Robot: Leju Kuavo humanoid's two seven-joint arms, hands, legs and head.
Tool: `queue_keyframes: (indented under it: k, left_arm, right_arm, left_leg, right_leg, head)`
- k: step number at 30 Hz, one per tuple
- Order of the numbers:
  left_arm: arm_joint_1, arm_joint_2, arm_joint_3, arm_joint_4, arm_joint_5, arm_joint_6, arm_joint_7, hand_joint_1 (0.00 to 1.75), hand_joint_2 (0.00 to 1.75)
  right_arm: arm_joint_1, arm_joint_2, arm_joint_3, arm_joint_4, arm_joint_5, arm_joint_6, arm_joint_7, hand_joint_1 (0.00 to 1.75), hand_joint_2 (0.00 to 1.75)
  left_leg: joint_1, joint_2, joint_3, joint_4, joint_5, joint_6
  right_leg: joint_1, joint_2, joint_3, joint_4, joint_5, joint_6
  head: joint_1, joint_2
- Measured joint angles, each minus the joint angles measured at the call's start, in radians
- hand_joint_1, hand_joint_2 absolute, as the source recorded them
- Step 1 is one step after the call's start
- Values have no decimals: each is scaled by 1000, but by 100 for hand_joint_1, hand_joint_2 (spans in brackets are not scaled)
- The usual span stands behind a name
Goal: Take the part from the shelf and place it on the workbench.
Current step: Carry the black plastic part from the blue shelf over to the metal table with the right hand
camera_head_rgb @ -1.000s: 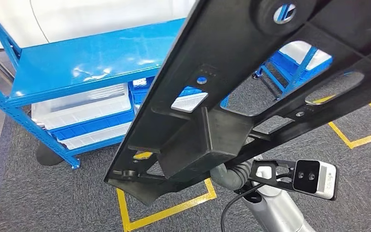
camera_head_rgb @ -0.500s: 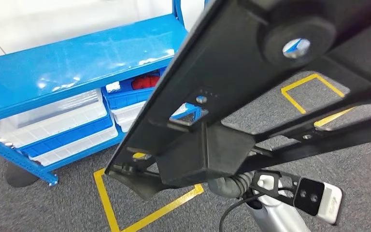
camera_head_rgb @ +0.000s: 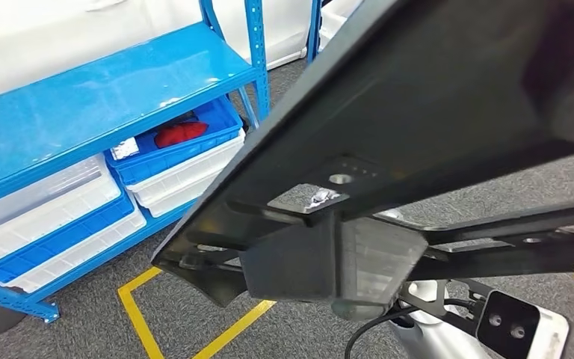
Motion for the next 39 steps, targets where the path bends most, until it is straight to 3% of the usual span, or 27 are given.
queue_keyframes:
  k: [2,3,4,5,6,7,9,11,13,15,17,19,20,21,22,23,25,27,29,30,32,33,35,36,37,39]
  left_arm:
    - [4,2,0,0,-1,8,-2,0,175]
    - [7,3,0,0,-3,9,-5,0,175]
    - [10,5,0,0,-5,9,-11,0,175]
    - [13,9,0,0,-7,9,-17,0,175]
    - [15,13,0,0,-7,9,-24,0,175]
    - [16,18,0,0,-5,9,-30,0,175]
    - [18,28,1,0,2,5,-40,0,175]
    - [18,35,2,0,9,-2,-45,0,175]
    - [16,39,3,0,10,-9,-49,0,175]
    - [14,42,3,0,6,-16,-55,0,175]
    - [15,46,2,0,-1,-25,-57,0,175]
    - [16,54,2,0,-8,-38,-55,0,175]
    - [14,59,1,0,-10,-44,-51,0,175]
    - [12,63,1,0,-12,-50,-46,0,175]
    - [9,67,0,0,-12,-56,-41,0,175]
    - [6,70,0,0,-12,-59,-36,0,175]
    - [3,76,0,0,-11,-64,-24,0,175]
    - [2,80,0,0,-10,-67,-1,0,175]
    - [1,83,0,0,-9,-67,32,0,175]
    - [0,85,0,0,-9,-66,47,0,175]
    - [0,88,1,0,-6,-62,74,0,175]
    - [2,90,2,0,-4,-58,85,0,175]
    - [6,95,5,0,3,-51,104,0,175]
    - [8,96,6,0,6,-48,111,0,175]
    - [8,97,8,0,9,-48,116,0,175]
    - [6,99,10,0,11,-52,122,0,175]
  right_arm:
    - [-8,-7,3,-10,-21,-4,-14,175,175]
    - [-5,-13,2,-13,-31,1,-26,175,175]
    - [4,-21,-3,-16,-39,13,-39,175,175]
    - [17,-30,-11,-20,-45,35,-50,175,175]
    - [34,-37,-25,-24,-49,68,-58,175,175]
    - [51,-41,-45,-29,-50,107,-63,175,175]
    - [81,-40,-91,-35,-50,175,-67,175,175]
    - [102,-34,-123,-39,-45,204,-68,175,175]
    - [120,-28,-138,-45,-39,208,-68,175,175]
    - [130,-26,-150,-54,-34,202,-68,175,175]
    - [134,-25,-161,-60,-27,190,-68,175,175]
    - [140,-25,-169,-63,-22,167,-68,175,175]
    - [144,-26,-173,-65,-21,154,-68,175,175]
    - [146,-26,-176,-68,-21,142,-68,175,175]
    - [148,-27,-179,-72,-21,135,-68,175,175]
    - [150,-27,-180,-76,-21,131,-68,175,175]
    - [152,-27,-182,-84,-15,132,-68,175,175]
    - [166,-24,-186,-94,2,147,-68,175,175]
    - [189,-16,-198,-106,23,168,-68,175,175]
    - [199,-11,-206,-114,30,176,-68,175,175]
    - [211,0,-224,-126,33,190,-68,175,175]
    - [215,5,-233,-130,32,198,-68,175,175]
    - [225,15,-247,-132,32,214,-68,175,175]
    - [229,19,-253,-132,31,220,-68,175,175]
    - [230,20,-259,-132,30,224,-67,175,175]
    - [228,21,-270,-130,26,228,-67,175,175]
  left_leg:
    - [2,-50,-52,121,-68,-2]
    - [2,-61,-85,193,-97,-2]
    - [2,-66,-110,243,-109,-2]
    - [2,-68,-119,257,-102,-1]
    - [2,-69,-109,229,-74,2]
    - [2,-77,-84,167,-34,5]
    - [3,-118,-30,35,23,13]
    - [2,-143,-8,-19,33,18]
    - [1,-125,-4,-27,38,27]
    - [4,-104,0,-36,46,41]
    - [3,-80,1,-41,48,49]
    - [0,-54,0,-40,47,51]
    - [-1,-41,0,-40,47,50]
    - [-1,-29,0,-39,46,49]
    - [-1,-18,1,-39,45,47]
    - [-2,-9,3,-38,43,45]
    - [-6,5,5,-36,38,37]
    - [-11,17,7,-35,35,28]
    - [-12,34,11,-37,33,17]
    - [-11,29,11,-33,26,12]
    - [-7,-11,-14,29,-17,4]
    - [-5,-39,-39,89,-50,3]
    - [-5,-63,-100,220,-103,2]
    - [-5,-66,-116,250,-105,2]
    - [-5,-68,-113,240,-86,3]
    - [-4,-88,-61,122,-15,8]
  right_leg:
    - [1,22,0,-2,3,-9]
    - [2,34,0,-2,4,-11]
    - [4,48,0,-1,4,-12]
    - [6,61,1,1,3,-12]
    - [7,75,1,3,3,-11]
    - [7,89,2,5,2,-10]
    - [7,113,-2,12,0,-3]
    - [4,135,-10,15,3,9]
    - [1,148,-15,14,7,23]
    - [3,112,-30,45,-15,33]
    - [3,57,-80,151,-75,39]
    - [-1,37,-136,271,-123,46]
    - [-3,34,-144,291,-123,47]
    - [-5,30,-132,272,-105,48]
    - [-5,22,-100,215,-74,48]
    - [-5,7,-62,149,-44,46]
    - [2,-31,-4,42,-14,38]
    - [10,-41,6,14,-17,25]
    - [12,-21,4,10,-14,11]
    - [11,-10,4,7,-11,4]
    - [7,9,6,-1,-5,-9]
    - [7,19,6,-2,-4,-14]
    - [10,43,4,-1,-3,-18]
    - [11,57,4,1,-3,-19]
    - [11,70,4,3,-3,-19]
    - [11,96,3,9,-4,-16]
  head:
    - [0,0]
    - [0,0]
    - [0,0]
    - [0,0]
    - [0,0]
    - [0,0]
    - [0,0]
    - [0,0]
    - [0,0]
    - [0,0]
    - [0,0]
    - [0,0]
    - [0,0]
    - [0,0]
    - [0,0]
    - [0,0]
    - [0,0]
    - [0,0]
    - [0,0]
    - [0,0]
    - [0,0]
    - [0,0]
    - [0,0]
    - [0,0]
    - [0,0]
    - [0,0]
